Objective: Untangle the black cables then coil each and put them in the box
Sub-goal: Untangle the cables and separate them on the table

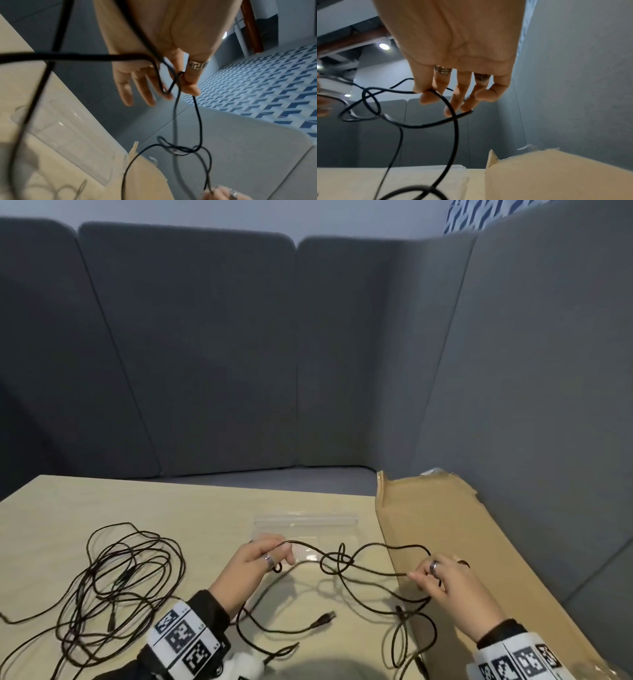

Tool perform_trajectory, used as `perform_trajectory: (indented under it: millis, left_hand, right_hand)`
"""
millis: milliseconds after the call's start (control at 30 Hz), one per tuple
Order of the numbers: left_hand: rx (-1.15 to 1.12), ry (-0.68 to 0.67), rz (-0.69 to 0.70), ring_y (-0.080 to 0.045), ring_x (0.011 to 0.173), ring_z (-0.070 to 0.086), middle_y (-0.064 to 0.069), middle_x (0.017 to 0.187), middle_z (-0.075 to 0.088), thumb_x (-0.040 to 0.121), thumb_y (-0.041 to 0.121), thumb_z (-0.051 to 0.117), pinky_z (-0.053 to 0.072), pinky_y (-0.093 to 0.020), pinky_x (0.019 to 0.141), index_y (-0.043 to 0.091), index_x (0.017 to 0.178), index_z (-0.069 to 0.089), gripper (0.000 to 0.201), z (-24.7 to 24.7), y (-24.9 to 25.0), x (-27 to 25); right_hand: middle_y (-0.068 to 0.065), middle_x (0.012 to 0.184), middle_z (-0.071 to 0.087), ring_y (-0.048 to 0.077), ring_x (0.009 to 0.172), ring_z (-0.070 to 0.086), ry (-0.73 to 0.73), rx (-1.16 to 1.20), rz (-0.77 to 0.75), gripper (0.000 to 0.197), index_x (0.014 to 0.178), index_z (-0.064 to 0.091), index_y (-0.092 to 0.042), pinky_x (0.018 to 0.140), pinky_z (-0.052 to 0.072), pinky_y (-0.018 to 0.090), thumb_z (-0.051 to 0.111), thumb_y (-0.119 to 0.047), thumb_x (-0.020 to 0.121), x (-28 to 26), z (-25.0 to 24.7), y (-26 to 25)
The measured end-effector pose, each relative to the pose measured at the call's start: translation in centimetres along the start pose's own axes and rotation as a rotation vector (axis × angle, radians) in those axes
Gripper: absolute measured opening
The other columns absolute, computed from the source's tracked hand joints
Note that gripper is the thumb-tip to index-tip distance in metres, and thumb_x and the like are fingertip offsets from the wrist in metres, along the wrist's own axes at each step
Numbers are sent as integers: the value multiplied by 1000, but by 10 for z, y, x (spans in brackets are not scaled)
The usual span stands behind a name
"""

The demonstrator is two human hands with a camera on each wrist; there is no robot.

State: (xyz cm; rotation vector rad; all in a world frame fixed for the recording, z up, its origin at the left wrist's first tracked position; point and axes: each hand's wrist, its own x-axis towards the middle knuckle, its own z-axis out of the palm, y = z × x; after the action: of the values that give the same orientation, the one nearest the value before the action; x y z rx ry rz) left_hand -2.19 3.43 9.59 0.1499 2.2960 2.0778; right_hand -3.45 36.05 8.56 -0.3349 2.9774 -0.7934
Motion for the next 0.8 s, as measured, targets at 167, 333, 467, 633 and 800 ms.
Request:
perform_trajectory:
  millis: [167,333,467,633,800]
  left_hand:
    - [-24,-55,59,-11,64,58,-2,66,64,95,18,50,45,-15,68,10,85,71,24,24,29,-4]
    - [-99,-171,41,-18,51,48,-5,62,60,85,35,46,44,-23,59,13,98,66,32,43,46,-7]
    - [29,-192,158,-7,81,61,-4,84,70,86,33,45,44,-15,79,18,100,68,31,35,55,-8]
    - [103,-316,207,-6,92,64,1,90,72,89,24,47,42,-11,83,24,98,71,26,31,59,-13]
    - [253,-449,164,-9,76,62,-1,69,73,95,35,38,38,-19,76,28,103,60,24,16,60,-22]
  right_hand:
    - [-28,95,45,-5,95,34,40,-19,-192,77,68,64,-33,85,36,30,16,-92,63,-15,31,-19]
    - [-19,109,41,1,106,25,307,-28,-285,48,68,63,-35,80,36,37,35,-72,81,-24,51,-61]
    - [-24,113,45,1,109,40,354,156,-283,19,95,57,-47,90,34,28,56,-57,78,-19,41,-77]
    - [-16,124,57,-8,108,54,23,901,-30,36,117,45,-38,91,45,19,58,-17,90,-6,29,-93]
    - [6,97,73,15,79,68,17,1329,168,15,95,61,-11,72,55,28,48,-19,94,13,3,-105]
